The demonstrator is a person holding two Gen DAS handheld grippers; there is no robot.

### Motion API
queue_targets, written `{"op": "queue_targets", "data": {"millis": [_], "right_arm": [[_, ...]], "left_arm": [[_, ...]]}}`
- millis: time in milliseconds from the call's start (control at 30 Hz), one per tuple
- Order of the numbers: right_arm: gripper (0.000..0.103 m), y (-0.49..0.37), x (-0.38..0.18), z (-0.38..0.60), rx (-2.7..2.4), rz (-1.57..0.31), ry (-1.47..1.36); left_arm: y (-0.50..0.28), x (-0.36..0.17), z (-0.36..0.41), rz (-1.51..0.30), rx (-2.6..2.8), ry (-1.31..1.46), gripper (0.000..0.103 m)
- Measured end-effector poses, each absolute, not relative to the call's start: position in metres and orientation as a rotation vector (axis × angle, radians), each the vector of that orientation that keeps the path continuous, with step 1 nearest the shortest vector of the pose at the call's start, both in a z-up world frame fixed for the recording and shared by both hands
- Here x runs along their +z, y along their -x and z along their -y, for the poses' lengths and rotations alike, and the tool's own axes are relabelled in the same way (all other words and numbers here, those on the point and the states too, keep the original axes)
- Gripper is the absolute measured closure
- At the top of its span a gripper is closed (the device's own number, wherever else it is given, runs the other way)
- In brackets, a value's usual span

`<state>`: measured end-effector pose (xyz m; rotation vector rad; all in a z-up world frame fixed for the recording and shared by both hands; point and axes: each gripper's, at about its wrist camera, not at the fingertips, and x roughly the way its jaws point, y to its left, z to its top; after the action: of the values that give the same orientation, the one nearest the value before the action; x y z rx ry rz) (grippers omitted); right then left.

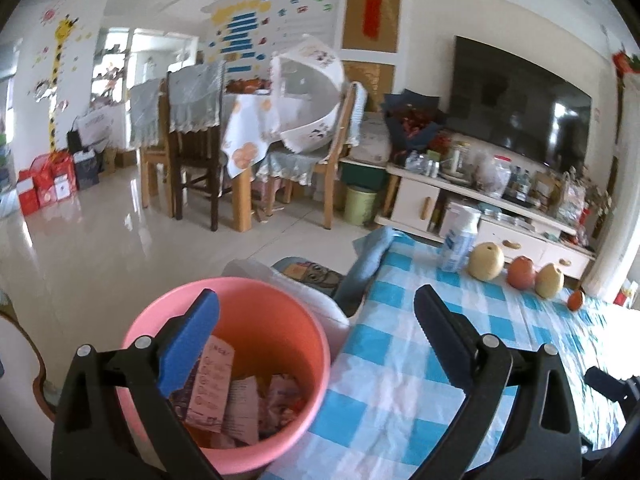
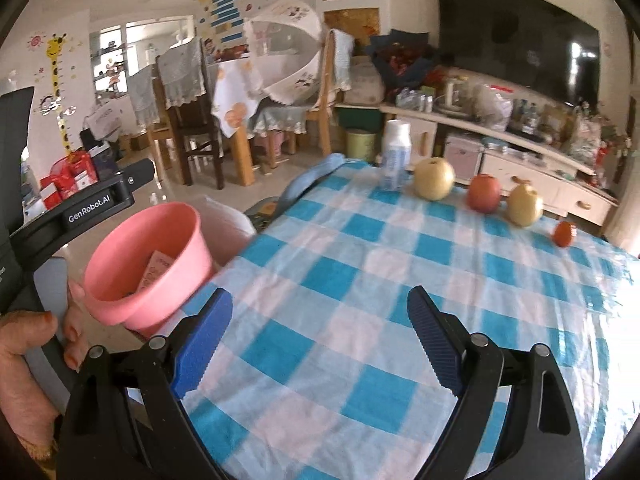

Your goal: Collect trash

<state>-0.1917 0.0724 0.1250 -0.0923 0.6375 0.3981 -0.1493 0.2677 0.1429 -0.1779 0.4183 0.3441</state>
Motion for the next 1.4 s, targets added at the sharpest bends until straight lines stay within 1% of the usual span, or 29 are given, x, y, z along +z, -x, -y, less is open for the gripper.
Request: {"op": "queue_targets", "data": {"millis": [267,400,800,1067,1400], "right_arm": [[0.015,0.213,0.138,-0.018,0.297,-0.614,0.052],[0.012,0.227,0.146,0.008,0.239,-0.599,0.045],[0.011,0.276,0.168,0.072,0.119,-0.536,0.007],[0.011,0.314,0.193,0.097,0.055,-0.465,0.004],[0.011,0.354,0.221,0.112,0.007,-0.391,0.0]], "left_arm": [[0.158,0.161,-0.206,-0.379,0.267,0.085,0.004],[0.164,0.168,-0.178,-0.365,0.241,0.043,0.004],[0.207,0.192,-0.096,-0.296,0.115,-0.051,0.004],[0.237,0.213,-0.069,-0.241,0.074,-0.074,0.004],[0.274,0.239,-0.059,-0.199,0.021,-0.042,0.004]]}}
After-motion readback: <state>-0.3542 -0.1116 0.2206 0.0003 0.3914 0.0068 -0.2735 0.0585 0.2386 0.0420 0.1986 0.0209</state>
